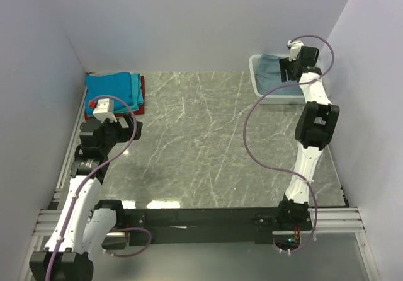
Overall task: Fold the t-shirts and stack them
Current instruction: Grab the tshirt from the pile
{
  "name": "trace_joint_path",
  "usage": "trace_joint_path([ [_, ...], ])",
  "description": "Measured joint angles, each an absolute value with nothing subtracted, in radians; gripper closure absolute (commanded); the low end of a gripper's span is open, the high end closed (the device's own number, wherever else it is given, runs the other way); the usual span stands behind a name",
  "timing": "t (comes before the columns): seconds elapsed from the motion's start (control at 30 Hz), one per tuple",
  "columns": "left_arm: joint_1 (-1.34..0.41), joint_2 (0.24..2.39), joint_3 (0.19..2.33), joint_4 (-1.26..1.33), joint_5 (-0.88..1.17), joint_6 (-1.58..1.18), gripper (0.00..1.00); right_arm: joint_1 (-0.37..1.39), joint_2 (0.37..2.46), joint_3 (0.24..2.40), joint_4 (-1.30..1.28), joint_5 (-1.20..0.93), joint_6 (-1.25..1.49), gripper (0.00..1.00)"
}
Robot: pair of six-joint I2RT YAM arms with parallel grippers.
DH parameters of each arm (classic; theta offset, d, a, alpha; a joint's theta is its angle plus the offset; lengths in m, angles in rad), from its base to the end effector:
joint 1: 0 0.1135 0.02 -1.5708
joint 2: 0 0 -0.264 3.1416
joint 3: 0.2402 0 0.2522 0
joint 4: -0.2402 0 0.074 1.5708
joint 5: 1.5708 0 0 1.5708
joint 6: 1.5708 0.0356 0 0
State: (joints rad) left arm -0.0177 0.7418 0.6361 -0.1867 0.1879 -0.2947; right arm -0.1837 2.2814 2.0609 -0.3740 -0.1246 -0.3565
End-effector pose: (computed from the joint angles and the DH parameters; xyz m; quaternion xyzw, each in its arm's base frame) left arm 0.1795 -0.0098 0.2943 -0.0549 0.7991 -0.1668 0.5750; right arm 0.5267 -0.0934 0.2573 -0.1052 0.8757 -0.0719 0.4658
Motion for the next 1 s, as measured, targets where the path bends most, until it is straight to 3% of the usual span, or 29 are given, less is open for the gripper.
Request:
trace_joint_path([
  [0.4,-0.018,0.834,0.637,-0.195,0.16,-0.274,0.01,-0.169,2.453,2.132,-0.091,0.065,-0.868,0.16],
  [0.6,-0.018,0.897,0.642,-0.207,0.16,-0.273,0.01,-0.166,2.576,2.218,0.014,0.076,-1.007,0.2],
  [0.67,-0.018,0.92,0.647,-0.208,0.161,-0.271,0.01,-0.166,2.614,2.256,0.049,0.075,-1.033,0.28],
  [0.7,-0.018,0.932,0.651,-0.209,0.163,-0.27,0.01,-0.166,2.631,2.268,0.066,0.074,-1.044,0.56],
  [0.73,-0.018,0.941,0.653,-0.209,0.164,-0.269,0.01,-0.165,2.644,2.279,0.08,0.072,-1.063,0.94],
  [0.77,-0.018,0.951,0.657,-0.211,0.167,-0.267,0.01,-0.164,2.657,2.289,0.093,0.069,-1.07,1.0],
  [1.0,-0.018,0.958,0.663,-0.216,0.178,-0.252,0.01,-0.162,2.667,2.283,0.144,0.059,-1.063,1.0],
])
